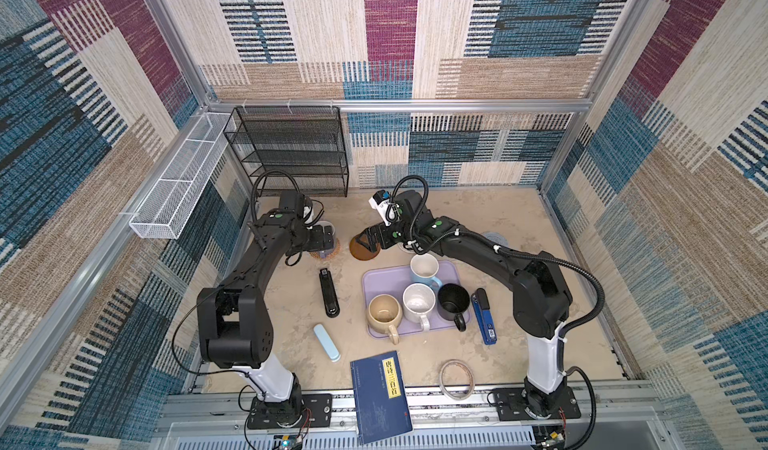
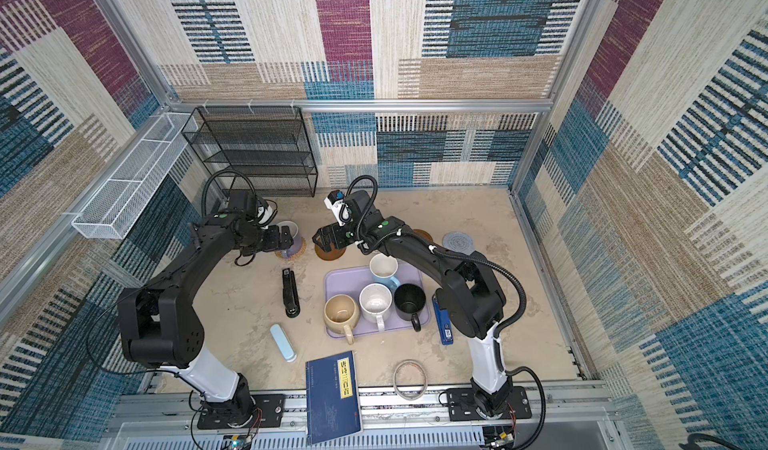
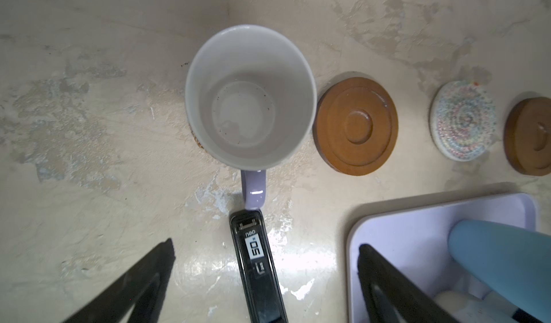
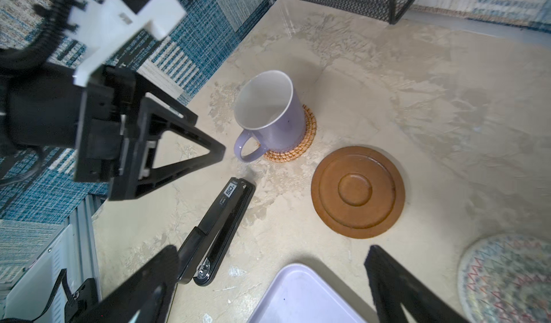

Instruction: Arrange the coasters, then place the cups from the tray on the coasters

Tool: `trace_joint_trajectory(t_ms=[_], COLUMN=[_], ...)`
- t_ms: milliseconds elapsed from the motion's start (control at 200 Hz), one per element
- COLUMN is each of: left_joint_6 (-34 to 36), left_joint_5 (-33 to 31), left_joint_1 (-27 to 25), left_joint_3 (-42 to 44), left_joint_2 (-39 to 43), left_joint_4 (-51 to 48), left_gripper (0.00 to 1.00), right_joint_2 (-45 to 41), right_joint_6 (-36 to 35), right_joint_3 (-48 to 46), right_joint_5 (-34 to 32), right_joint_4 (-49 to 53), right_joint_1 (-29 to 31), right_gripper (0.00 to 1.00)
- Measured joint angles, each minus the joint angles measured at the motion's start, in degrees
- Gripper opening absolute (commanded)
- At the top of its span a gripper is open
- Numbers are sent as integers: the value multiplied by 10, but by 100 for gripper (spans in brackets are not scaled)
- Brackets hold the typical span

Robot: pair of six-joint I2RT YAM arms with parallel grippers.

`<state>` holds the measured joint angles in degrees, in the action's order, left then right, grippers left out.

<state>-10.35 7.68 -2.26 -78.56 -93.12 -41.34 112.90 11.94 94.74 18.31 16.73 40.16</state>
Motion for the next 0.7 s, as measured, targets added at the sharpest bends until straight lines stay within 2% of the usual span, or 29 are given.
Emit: trace_joint_trajectory(t_ms=[110,331,506,701], left_joint_6=[-14,-46,-94,-119], left_joint_5=[4,55,106,139], left_joint_1=[0,-4,-14,-69], left_joint_3=[9,30,41,73], left_joint_2=[37,92,154,189], left_joint_4=[0,-4,-2,2], left_gripper=[99,99,99,99], right_joint_2=[-11,-35,-101,-226], right_joint_6=[0,7,22,28], right_joint_3=[-10,-42,-66,-152], right_joint_5=[-24,-64,-129,-217], right_joint_4=[7,4,13,-8], right_joint_1=[0,0,0,0], right_gripper=[100,100,100,100])
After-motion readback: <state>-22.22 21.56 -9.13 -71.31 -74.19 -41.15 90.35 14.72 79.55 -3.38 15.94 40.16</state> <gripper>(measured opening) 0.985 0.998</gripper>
